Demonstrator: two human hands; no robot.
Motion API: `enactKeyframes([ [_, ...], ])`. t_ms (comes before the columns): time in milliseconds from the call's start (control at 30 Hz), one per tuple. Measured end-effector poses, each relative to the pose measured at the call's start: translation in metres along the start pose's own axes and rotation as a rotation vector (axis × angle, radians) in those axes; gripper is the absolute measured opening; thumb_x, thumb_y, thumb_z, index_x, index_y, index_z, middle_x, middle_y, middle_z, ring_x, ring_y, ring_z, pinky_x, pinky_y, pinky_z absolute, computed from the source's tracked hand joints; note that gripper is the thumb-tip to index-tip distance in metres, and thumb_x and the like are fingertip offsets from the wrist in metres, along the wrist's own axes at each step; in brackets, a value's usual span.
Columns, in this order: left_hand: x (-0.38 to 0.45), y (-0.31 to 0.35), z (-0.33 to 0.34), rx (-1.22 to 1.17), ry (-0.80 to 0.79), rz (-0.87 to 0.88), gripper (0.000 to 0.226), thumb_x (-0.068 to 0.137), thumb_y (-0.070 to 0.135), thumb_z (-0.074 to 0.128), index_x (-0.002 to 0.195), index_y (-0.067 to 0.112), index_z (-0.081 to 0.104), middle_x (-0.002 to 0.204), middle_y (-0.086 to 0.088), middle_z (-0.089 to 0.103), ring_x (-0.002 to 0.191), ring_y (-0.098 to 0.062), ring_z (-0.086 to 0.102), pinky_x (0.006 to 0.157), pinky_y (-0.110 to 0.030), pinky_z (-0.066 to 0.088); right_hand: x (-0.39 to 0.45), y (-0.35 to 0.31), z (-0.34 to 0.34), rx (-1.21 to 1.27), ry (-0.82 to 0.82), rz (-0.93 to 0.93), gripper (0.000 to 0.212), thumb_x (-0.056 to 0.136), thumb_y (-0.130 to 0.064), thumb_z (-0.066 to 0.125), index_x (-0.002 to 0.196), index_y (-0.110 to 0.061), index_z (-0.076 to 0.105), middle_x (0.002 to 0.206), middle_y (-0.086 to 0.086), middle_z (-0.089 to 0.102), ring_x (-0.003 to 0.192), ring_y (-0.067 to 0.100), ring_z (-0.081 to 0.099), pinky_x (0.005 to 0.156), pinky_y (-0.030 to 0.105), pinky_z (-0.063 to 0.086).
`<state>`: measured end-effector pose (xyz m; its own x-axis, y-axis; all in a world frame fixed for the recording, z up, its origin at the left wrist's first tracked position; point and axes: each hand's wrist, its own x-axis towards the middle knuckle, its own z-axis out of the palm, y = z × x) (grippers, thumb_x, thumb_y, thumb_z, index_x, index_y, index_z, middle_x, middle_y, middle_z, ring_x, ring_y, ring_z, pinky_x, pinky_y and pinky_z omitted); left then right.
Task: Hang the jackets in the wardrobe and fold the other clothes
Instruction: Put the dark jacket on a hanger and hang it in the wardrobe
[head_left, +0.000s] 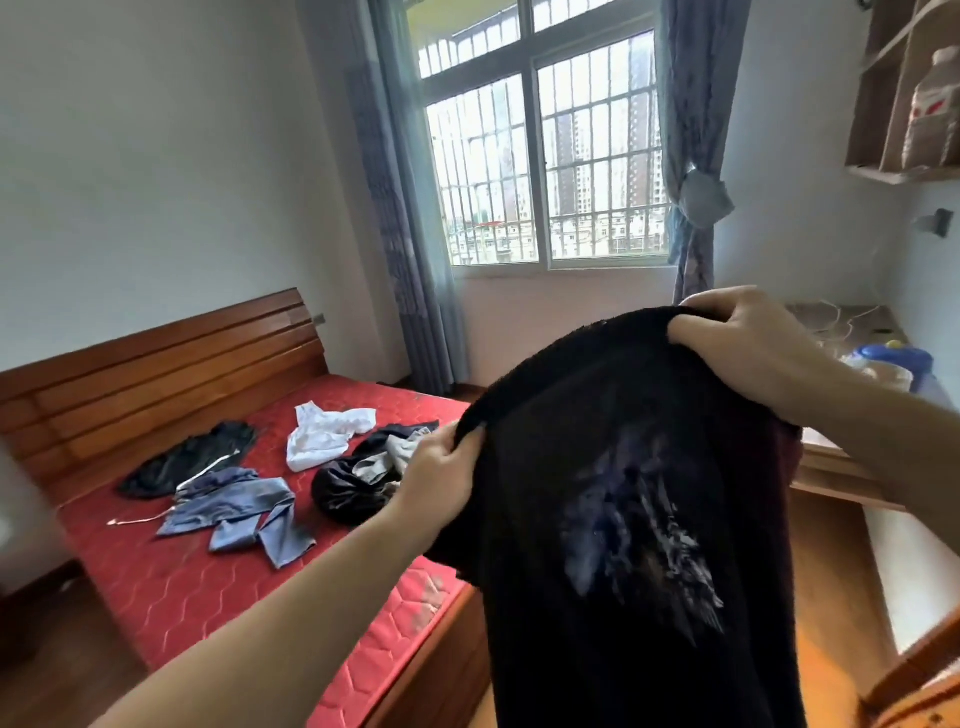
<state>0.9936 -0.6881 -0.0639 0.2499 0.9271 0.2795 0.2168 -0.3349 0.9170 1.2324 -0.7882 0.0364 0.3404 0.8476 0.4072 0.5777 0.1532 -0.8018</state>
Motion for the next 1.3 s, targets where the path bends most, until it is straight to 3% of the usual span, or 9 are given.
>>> enactKeyframes([
  [100, 0.001, 0.029, -0.049, 0.059, 0.133, 0.011, 0.027, 0.1, 0.032, 0.051, 0.082, 0.029, 0.07, 0.084, 0.012, 0.073, 0.083, -0.007, 0.066, 0.08, -0.026, 0.051, -0.016, -0.011, 0.012, -0.071, -0.273, -0.067, 0.018, 0.079, -0.03, 0.062, 0.07, -0.017, 0.071, 0.063, -0.002, 0.07, 0.055, 0.008, 0.063, 0.052, 0.017, 0.046],
  [333, -0.085, 0.063, -0.182, 0.458, 0.101, 0.307, 0.027, 0.101, 0.033, 0.047, 0.08, 0.03, 0.063, 0.075, 0.019, 0.064, 0.07, 0.01, 0.056, 0.071, -0.017, 0.043, -0.064, -0.08, 0.072, 0.152, -0.721, -0.086, 0.027, 0.062, -0.036, 0.081, 0.069, -0.011, 0.076, 0.074, 0.012, 0.074, 0.064, 0.021, 0.07, 0.058, 0.024, 0.053],
  [433, -0.147, 0.067, -0.24, 0.588, 0.077, 0.351, 0.046, 0.085, 0.06, 0.051, 0.079, 0.015, 0.06, 0.071, 0.001, 0.061, 0.064, -0.009, 0.054, 0.063, -0.025, 0.042, -0.089, -0.122, 0.106, 0.138, -0.65, -0.114, 0.062, 0.045, -0.062, 0.085, 0.073, -0.008, 0.075, 0.077, 0.016, 0.074, 0.066, 0.025, 0.071, 0.063, 0.031, 0.057],
  [533, -0.201, 0.072, -0.298, 0.714, 0.042, 0.323, 0.037, 0.074, 0.058, 0.072, 0.086, 0.024, 0.062, 0.074, 0.01, 0.066, 0.067, -0.004, 0.062, 0.061, -0.013, 0.045, -0.114, -0.166, 0.144, 0.16, -0.641, -0.113, 0.074, 0.033, -0.067, 0.086, 0.072, -0.005, 0.074, 0.079, 0.019, 0.073, 0.068, 0.029, 0.072, 0.069, 0.037, 0.056],
  [767, -0.289, 0.076, -0.414, 0.833, 0.429, 0.092, 0.024, 0.085, 0.051, 0.067, 0.09, 0.028, 0.07, 0.077, 0.015, 0.068, 0.075, -0.001, 0.063, 0.07, -0.023, 0.051, -0.182, -0.277, 0.243, -0.011, -0.717, -0.259, 0.058, 0.061, -0.063, 0.073, 0.077, -0.008, 0.073, 0.069, 0.01, 0.072, 0.064, 0.024, 0.071, 0.065, 0.036, 0.057],
  [933, -0.343, 0.068, -0.475, 0.783, 0.637, -0.1, 0.025, 0.087, 0.047, 0.066, 0.074, 0.025, 0.064, 0.071, 0.008, 0.066, 0.068, -0.009, 0.063, 0.057, -0.023, 0.047, -0.227, -0.327, 0.316, -0.054, -0.605, -0.504, 0.045, 0.082, -0.057, 0.065, 0.06, -0.018, 0.065, 0.044, -0.009, 0.06, 0.042, 0.001, 0.057, 0.04, 0.01, 0.034],
  [1000, -0.365, 0.067, -0.497, 0.796, 0.691, -0.15, 0.025, 0.086, 0.046, 0.067, 0.069, 0.029, 0.06, 0.07, 0.008, 0.063, 0.069, -0.011, 0.061, 0.055, -0.022, 0.041, -0.239, -0.341, 0.346, -0.093, -0.561, -0.62, 0.047, 0.083, -0.058, 0.062, 0.061, -0.017, 0.065, 0.045, -0.006, 0.059, 0.045, 0.005, 0.057, 0.04, 0.012, 0.035],
  [1100, -0.394, 0.064, -0.529, 0.858, 0.759, -0.196, 0.025, 0.081, 0.051, 0.071, 0.08, 0.027, 0.069, 0.075, 0.009, 0.067, 0.076, -0.013, 0.064, 0.065, -0.03, 0.051, -0.253, -0.355, 0.39, -0.16, -0.516, -0.734, 0.055, 0.082, -0.068, 0.05, 0.069, -0.017, 0.065, 0.057, -0.003, 0.06, 0.055, 0.014, 0.06, 0.052, 0.026, 0.047],
  [1300, -0.423, 0.054, -0.587, 0.977, 0.812, -0.292, 0.054, 0.062, 0.073, 0.07, 0.096, 0.031, 0.071, 0.084, 0.011, 0.07, 0.083, -0.01, 0.066, 0.078, -0.036, 0.056, -0.269, -0.387, 0.466, -0.288, -0.421, -0.963, 0.055, 0.089, -0.069, 0.033, 0.085, -0.028, 0.068, 0.074, -0.003, 0.066, 0.074, 0.026, 0.066, 0.062, 0.031, 0.048],
])
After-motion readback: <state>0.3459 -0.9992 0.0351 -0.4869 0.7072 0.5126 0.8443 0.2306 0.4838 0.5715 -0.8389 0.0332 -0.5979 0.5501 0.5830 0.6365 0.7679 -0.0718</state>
